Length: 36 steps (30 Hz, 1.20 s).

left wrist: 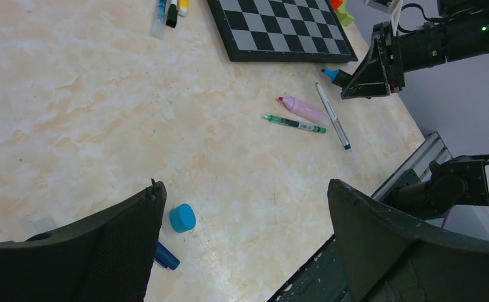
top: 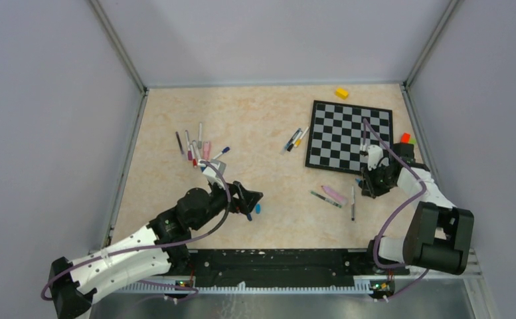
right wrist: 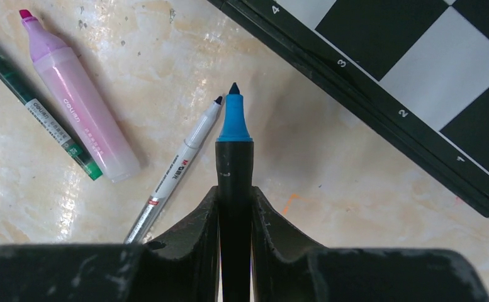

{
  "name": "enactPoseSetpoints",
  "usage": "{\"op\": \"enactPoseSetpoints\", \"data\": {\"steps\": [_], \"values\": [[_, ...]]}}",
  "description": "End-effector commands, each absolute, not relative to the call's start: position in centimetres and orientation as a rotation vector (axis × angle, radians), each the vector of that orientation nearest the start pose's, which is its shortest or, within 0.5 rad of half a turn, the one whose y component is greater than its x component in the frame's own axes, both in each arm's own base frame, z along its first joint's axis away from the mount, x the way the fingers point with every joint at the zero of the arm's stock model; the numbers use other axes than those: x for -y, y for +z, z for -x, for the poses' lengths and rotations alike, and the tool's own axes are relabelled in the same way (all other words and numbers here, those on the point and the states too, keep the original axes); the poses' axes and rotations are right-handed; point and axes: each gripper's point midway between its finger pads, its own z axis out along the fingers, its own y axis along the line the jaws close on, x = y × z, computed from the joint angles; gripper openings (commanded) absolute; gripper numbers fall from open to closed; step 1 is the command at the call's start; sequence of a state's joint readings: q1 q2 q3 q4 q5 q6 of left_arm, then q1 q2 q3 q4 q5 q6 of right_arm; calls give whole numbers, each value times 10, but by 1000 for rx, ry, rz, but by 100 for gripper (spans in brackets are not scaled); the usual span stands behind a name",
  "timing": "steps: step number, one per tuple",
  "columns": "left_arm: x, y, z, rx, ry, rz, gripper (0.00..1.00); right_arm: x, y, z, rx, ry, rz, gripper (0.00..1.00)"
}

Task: Open the pen caps
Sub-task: Place the pen at the center of the board.

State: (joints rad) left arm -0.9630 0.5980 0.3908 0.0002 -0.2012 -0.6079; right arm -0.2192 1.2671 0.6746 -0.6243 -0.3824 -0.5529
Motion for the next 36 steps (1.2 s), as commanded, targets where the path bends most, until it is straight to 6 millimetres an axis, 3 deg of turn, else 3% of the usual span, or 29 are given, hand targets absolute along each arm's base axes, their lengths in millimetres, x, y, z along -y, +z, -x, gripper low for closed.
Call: {"op": "enactPoseSetpoints", "data": {"steps": [1, 10, 24, 29, 36], "values": [[237, 193, -175, -1838, -984, -163, 99, 7, 30, -235, -2640, 320, 501, 19], [240, 190, -174, -1847, -1003, -158, 99, 1, 29, -231, -2651, 371, 519, 31], [255, 190, -171, -1881, -1050, -201, 99, 3, 41, -239, -2607, 340, 530, 33], [262, 189, -172, -1925, -1028, -240, 99, 11, 55, -247, -2553, 246, 517, 38], [264, 183, -181, -1917, -985, -249, 99, 3, 72, -250, -2473, 269, 544, 45]]}}
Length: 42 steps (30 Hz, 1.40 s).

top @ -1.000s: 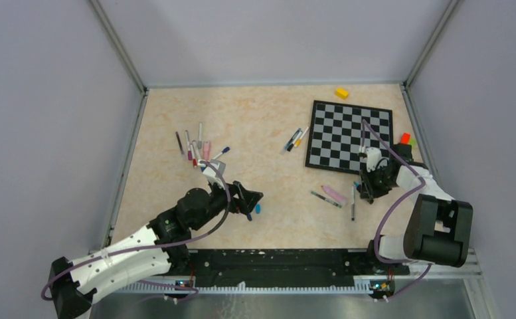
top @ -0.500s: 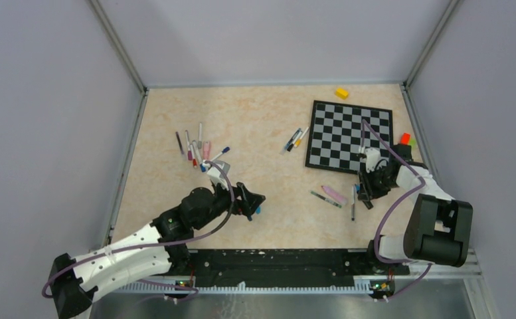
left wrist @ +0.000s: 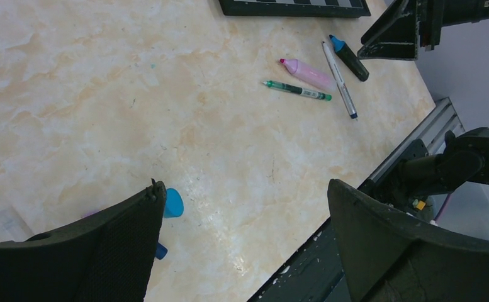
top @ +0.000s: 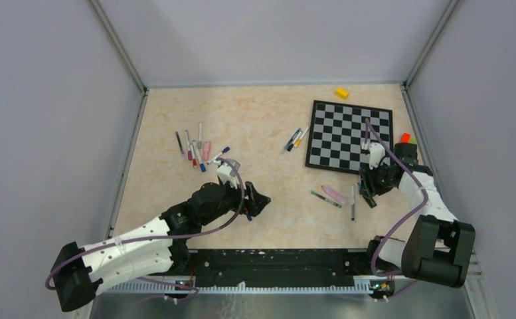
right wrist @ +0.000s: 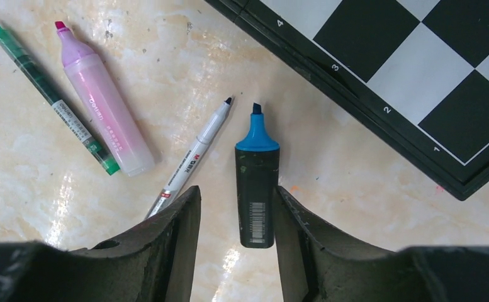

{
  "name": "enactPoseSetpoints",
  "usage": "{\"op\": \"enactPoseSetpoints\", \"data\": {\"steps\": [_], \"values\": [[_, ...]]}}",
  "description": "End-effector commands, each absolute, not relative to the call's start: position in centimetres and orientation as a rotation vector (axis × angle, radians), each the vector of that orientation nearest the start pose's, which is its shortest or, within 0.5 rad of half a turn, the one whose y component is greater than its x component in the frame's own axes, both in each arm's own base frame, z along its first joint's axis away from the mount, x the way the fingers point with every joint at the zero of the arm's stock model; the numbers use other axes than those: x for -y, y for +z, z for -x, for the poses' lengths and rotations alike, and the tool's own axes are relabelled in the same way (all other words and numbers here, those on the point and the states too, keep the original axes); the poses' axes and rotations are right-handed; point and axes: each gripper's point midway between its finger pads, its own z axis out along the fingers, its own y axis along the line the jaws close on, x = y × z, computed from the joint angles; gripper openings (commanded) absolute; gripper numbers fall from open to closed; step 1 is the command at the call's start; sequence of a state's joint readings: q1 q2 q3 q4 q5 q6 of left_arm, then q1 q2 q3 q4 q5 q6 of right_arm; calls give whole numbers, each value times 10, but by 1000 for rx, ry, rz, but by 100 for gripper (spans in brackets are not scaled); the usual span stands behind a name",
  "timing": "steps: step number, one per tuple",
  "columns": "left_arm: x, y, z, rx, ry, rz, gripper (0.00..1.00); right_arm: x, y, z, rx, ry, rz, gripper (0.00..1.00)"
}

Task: Open the pen caps
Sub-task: Place the pen at the center of the board, then pick up the pen from the center of the board.

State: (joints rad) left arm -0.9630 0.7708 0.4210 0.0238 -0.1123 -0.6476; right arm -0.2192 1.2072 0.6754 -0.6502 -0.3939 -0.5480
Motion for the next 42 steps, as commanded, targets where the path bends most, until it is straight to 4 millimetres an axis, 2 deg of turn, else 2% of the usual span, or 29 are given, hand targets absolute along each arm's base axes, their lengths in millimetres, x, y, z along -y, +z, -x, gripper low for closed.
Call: {"op": "enactPoseSetpoints", "data": {"steps": [1, 5, 6, 10, 15, 18, 20, 23, 26, 31, 32, 35, 39, 42], "values": [[264, 183, -183, -1914, -970, -253, 99, 1, 73, -251, -2464, 281, 550, 45], [270, 192, -195, -1899, -911, -315, 99, -9, 85, -251, -2414, 344, 579, 45], [274, 200, -200, -1884, -905, -348, 99, -14, 90, -250, -2390, 369, 594, 45], [290, 206, -222, -1905, -902, -429, 99, -36, 118, -248, -2253, 478, 670, 45], [301, 192, -271, -2003, -846, -455, 99, -62, 167, -253, -2069, 614, 729, 45], [305, 185, -306, -2037, -766, -457, 99, -89, 187, -247, -1966, 848, 722, 45], [307, 173, -324, -2086, -700, -468, 99, -92, 185, -239, -1954, 877, 748, 45], [314, 162, -352, -2115, -627, -483, 99, -81, 174, -244, -1995, 759, 710, 45], [325, 153, -381, -2131, -564, -515, 96, -82, 177, -241, -1975, 736, 709, 45], [337, 128, -417, -2189, -500, -557, 79, -80, 178, -241, -1976, 720, 707, 44], [339, 116, -423, -2211, -487, -567, 76, -80, 178, -241, -1976, 717, 705, 44], [342, 105, -438, -2242, -463, -574, 67, -79, 178, -242, -1974, 701, 703, 44], [346, 91, -451, -2269, -446, -591, 48, -78, 178, -242, -1977, 691, 701, 44], [345, 78, -456, -2298, -418, -607, 41, -77, 177, -242, -1977, 687, 702, 44]]}}
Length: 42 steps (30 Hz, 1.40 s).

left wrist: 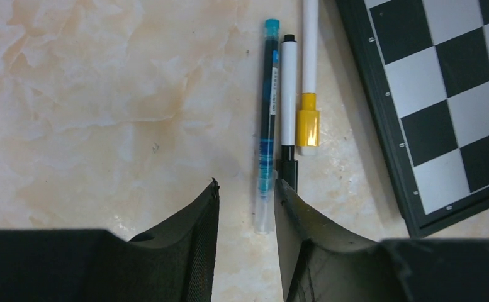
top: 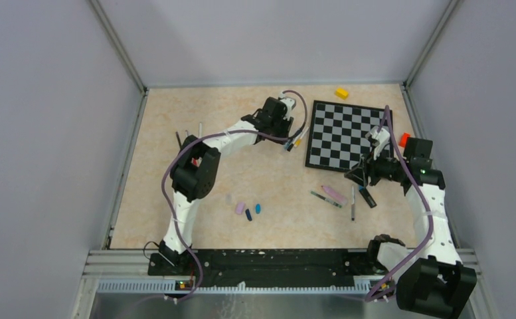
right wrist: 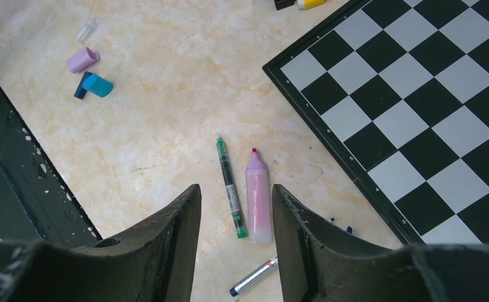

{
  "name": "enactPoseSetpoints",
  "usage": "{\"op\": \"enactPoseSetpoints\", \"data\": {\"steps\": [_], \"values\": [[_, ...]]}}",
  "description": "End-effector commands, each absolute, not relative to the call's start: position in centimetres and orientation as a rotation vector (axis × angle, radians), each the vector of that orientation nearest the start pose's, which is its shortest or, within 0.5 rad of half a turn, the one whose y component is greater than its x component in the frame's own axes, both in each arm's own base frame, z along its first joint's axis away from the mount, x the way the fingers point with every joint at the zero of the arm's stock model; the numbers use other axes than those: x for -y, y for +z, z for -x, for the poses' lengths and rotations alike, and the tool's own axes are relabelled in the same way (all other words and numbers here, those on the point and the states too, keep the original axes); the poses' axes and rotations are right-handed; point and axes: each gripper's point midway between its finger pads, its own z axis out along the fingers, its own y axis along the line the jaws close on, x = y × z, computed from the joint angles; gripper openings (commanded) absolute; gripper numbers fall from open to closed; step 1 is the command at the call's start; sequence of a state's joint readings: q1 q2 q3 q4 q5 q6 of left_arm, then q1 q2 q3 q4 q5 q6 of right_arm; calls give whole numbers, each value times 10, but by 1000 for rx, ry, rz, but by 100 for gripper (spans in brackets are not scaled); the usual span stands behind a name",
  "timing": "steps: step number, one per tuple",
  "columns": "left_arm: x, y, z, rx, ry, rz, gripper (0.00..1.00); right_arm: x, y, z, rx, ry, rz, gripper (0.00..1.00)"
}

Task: Open the pen caps
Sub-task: Pick up the pen from the center of the board.

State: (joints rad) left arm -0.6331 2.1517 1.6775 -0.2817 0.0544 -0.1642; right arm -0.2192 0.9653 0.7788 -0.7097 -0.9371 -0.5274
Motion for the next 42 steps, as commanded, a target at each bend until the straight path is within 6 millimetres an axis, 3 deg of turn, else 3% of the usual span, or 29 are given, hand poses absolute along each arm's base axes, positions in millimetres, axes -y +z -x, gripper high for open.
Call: {"op": "enactPoseSetpoints", "data": {"steps": [1, 14, 28, 42], "values": [[345, 75, -457, -2305, -409, -608, 39, -77, 177, -242, -1979, 687, 701, 44], [349, 51, -449, -2357, -447, -659, 40, -77, 174, -242, -1983, 691, 699, 44], [355, 58, -448, -2363, -503, -627, 44, -78, 173, -241, -1984, 695, 702, 44], [356, 37, -449, -2413, -485, -648, 34, -79, 173, -240, -1981, 702, 704, 43]]}}
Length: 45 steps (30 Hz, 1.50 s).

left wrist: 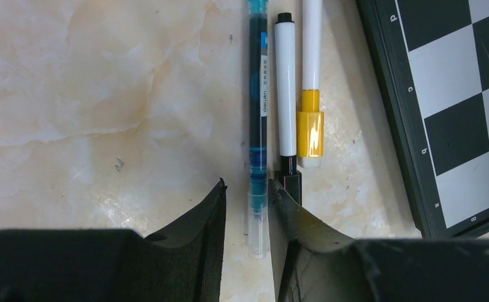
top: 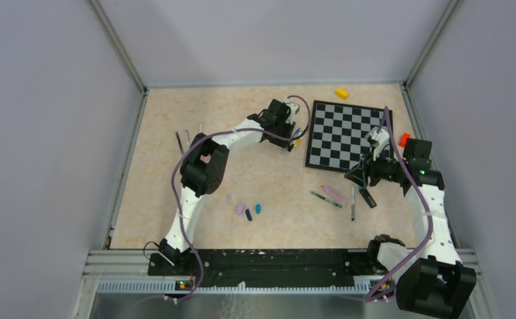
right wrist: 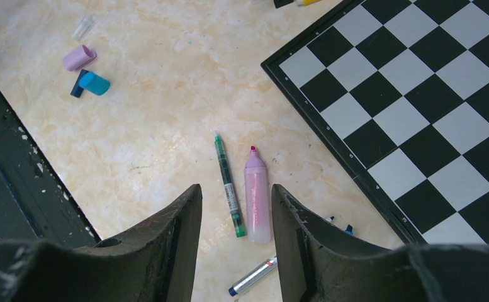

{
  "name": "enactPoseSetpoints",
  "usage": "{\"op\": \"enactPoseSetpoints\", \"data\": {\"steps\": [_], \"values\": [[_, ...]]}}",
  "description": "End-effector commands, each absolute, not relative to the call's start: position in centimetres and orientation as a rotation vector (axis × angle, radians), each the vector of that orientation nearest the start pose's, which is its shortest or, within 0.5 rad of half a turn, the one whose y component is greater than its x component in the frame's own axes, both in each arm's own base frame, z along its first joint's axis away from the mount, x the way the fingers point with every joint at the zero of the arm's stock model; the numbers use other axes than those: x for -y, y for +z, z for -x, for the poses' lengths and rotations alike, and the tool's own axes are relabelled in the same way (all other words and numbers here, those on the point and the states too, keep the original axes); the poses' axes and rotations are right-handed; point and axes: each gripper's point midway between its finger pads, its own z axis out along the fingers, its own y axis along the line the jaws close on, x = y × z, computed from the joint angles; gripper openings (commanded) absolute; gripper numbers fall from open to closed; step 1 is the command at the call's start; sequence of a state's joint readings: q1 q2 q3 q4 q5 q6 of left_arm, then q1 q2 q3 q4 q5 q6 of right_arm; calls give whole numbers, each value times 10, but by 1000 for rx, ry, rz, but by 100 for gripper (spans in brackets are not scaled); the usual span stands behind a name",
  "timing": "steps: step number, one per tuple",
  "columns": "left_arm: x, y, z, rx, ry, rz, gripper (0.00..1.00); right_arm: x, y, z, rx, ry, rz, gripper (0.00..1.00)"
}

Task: Open the pen caps
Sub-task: Pick up the pen from the center of the board.

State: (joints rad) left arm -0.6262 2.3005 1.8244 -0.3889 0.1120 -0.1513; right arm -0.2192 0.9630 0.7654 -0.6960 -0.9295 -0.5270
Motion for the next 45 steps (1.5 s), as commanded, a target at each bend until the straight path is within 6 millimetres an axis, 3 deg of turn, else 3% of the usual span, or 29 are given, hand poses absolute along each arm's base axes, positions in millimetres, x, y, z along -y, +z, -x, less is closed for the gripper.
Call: {"op": "enactPoseSetpoints", "data": {"steps": [1, 10, 17, 22, 27, 32, 36, 45], "values": [[357, 36, -448, -2415, -492, -659, 33, -79, 173, -240, -1981, 702, 705, 43], [336, 15, -439, -2485, -318, -729, 33, -80, 174, -239, -1976, 707, 711, 43], [311, 10, -425, -2549, -173, -766, 14, -80, 173, -239, -1977, 707, 712, 43], [290, 10, -400, -2605, -144, -734, 10, -80, 173, -239, -1978, 708, 711, 43], [272, 11, -362, -2651, -199, -671, 11, -80, 172, -239, -1978, 711, 712, 43], [264, 14, -335, -2657, -280, -622, 19, -80, 172, -239, -1979, 715, 713, 43], [266, 18, -338, -2635, -306, -611, 28, -81, 171, -239, -1980, 720, 715, 43], [268, 11, -363, -2654, -302, -612, 29, -81, 169, -239, -1983, 719, 717, 43]]}}
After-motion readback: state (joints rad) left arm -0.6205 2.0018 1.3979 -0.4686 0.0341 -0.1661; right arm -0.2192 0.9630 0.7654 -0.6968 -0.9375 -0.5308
